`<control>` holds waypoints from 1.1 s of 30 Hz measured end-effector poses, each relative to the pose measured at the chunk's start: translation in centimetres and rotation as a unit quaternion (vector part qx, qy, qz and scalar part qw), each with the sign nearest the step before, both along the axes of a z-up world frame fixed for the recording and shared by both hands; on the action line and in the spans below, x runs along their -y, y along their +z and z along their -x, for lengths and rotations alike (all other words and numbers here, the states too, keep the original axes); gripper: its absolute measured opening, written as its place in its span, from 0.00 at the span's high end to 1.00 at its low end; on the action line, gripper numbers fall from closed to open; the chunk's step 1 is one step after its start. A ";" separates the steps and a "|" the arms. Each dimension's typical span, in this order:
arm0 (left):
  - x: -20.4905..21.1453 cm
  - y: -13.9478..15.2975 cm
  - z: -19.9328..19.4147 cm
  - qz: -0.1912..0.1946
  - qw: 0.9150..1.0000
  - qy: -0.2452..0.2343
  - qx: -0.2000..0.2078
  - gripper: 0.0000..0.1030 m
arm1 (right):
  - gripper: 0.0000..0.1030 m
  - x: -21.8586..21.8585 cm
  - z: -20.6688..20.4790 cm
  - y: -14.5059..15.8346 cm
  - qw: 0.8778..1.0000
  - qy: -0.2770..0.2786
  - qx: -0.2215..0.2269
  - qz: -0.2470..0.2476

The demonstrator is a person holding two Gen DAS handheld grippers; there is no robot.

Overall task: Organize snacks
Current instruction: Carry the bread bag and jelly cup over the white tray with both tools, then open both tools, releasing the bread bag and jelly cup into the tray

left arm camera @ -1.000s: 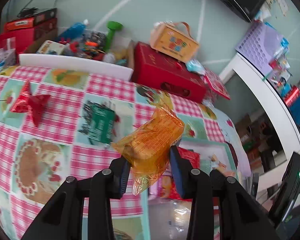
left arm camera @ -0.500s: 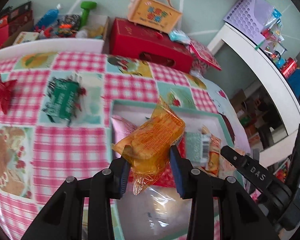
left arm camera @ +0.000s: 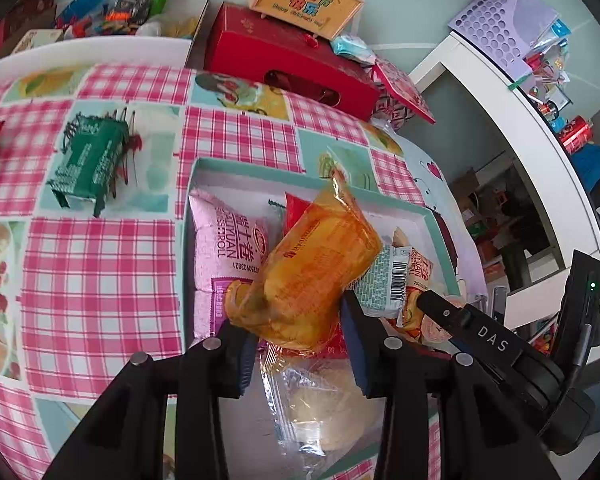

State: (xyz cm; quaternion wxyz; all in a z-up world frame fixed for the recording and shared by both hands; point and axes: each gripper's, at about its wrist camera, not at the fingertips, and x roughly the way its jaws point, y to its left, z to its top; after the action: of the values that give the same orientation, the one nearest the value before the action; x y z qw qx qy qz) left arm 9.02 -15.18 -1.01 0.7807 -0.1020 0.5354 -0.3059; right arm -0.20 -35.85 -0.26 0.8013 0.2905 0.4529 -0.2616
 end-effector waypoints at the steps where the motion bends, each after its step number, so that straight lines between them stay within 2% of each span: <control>1: 0.1 -0.1 0.0 -0.002 1.000 -0.001 0.000 0.58 | 0.52 0.0 0.0 0.0 1.000 -0.001 -0.001 0.000; 6: 0.3 -0.2 -0.2 -0.008 1.000 -0.005 -0.004 0.55 | 0.39 -0.4 -0.4 0.2 1.000 0.011 -0.003 0.004; 10: 0.4 0.1 -0.3 -0.018 1.000 -0.005 0.004 0.48 | 0.26 -0.9 -0.7 0.8 1.000 0.021 -0.001 0.019; 12: 0.3 0.3 -0.3 -0.020 1.000 -0.005 0.004 0.46 | 0.23 -1.1 -0.8 1.0 0.999 0.026 0.001 0.022; 14: 0.2 0.4 -0.3 -0.023 1.000 -0.003 0.004 0.37 | 0.19 -1.3 -0.8 1.2 0.999 0.030 0.002 0.024; 20: -0.5 1.1 -0.3 -0.024 1.000 0.002 0.003 0.30 | 0.14 -1.5 -1.0 1.5 0.999 0.033 0.004 0.031; 22: -0.8 1.4 -0.4 -0.023 1.000 0.005 0.002 0.27 | 0.04 -1.5 -0.9 1.8 0.999 0.033 0.008 0.034; 24: -1.1 1.7 -0.4 -0.023 1.000 0.009 0.003 0.26 | 0.00 -1.6 -0.8 2.1 0.999 0.032 0.012 0.041; 33: -2.7 3.8 -0.7 -0.016 0.999 0.032 0.015 0.22 | 0.00 -2.1 -0.9 2.6 0.998 0.040 0.017 0.051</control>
State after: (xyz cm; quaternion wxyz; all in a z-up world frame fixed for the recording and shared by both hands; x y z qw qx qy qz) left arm 9.72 -12.45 2.82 0.7997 -0.1020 0.5246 -0.2735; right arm 0.74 -33.79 2.39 0.8325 0.2350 0.4367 -0.2470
